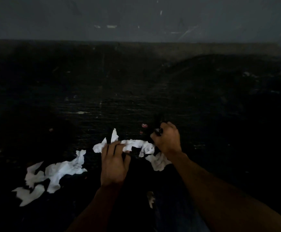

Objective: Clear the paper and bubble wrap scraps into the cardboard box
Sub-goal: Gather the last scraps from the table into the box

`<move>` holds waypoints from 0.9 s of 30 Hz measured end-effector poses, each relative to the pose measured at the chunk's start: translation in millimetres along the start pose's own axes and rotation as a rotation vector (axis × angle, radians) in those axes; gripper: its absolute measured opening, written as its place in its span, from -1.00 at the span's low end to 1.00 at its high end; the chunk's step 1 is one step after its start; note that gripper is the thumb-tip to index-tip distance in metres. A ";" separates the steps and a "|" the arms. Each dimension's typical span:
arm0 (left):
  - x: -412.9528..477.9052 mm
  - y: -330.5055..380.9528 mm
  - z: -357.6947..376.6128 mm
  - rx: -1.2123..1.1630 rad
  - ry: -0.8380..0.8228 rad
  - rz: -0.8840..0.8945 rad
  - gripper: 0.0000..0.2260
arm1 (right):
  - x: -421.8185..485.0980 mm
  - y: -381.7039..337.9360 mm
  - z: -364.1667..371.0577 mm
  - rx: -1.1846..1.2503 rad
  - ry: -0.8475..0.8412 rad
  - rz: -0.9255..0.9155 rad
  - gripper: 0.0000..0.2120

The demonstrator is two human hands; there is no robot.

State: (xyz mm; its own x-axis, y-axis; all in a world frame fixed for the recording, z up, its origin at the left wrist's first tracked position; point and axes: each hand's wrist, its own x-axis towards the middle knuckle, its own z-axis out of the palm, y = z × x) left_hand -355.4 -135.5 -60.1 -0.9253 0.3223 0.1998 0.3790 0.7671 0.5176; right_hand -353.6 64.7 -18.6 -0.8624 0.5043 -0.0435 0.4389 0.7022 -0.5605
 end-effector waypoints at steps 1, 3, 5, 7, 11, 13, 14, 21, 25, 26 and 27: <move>-0.1 0.7 -3.5 -0.037 0.005 -0.006 -0.71 | 1.4 -0.9 -5.6 0.024 -0.020 0.039 -0.78; 2.6 2.4 -12.0 -0.102 0.017 -0.014 -0.81 | -0.6 -5.2 -18.1 0.068 0.005 0.050 -0.82; 8.8 8.2 -24.2 -0.133 0.031 -0.037 -0.78 | -7.5 -11.9 -31.0 0.137 0.065 0.031 -0.78; 15.5 18.0 -39.6 -0.153 0.070 -0.081 -0.76 | -16.0 -20.6 -45.5 0.261 0.091 0.047 -0.73; 24.2 34.2 -71.2 -0.174 0.149 -0.134 -0.80 | -35.2 -39.7 -71.7 0.253 0.107 0.055 -0.94; 26.3 35.3 -80.3 -0.138 0.165 -0.091 -0.83 | -44.9 -43.9 -77.2 0.155 0.128 0.003 -0.84; 24.8 35.1 -84.4 -0.124 0.151 -0.077 -0.77 | -50.1 -45.2 -77.6 0.133 0.116 -0.024 -0.80; -7.1 24.3 -78.8 0.167 -0.126 0.083 -0.79 | -73.4 -22.3 -32.1 -0.132 0.032 -0.288 -0.79; -32.5 6.1 -54.5 0.167 -0.260 0.059 -0.61 | -85.1 -0.4 -3.4 -0.226 -0.189 -0.336 -0.61; -39.0 4.2 -47.9 0.199 -0.272 0.055 -0.51 | -89.9 3.8 3.3 -0.233 -0.219 -0.348 -0.58; -44.1 2.4 -40.8 0.218 -0.273 0.066 -0.47 | -93.9 7.1 9.5 -0.238 -0.232 -0.349 -0.53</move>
State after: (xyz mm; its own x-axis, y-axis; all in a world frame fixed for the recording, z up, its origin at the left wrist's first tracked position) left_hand -314.2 -170.5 -33.7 -0.8721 0.4889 -0.0182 0.4590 0.8305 0.3157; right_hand -271.9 17.5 -26.4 -0.9901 0.1119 -0.0848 0.1357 0.9187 -0.3709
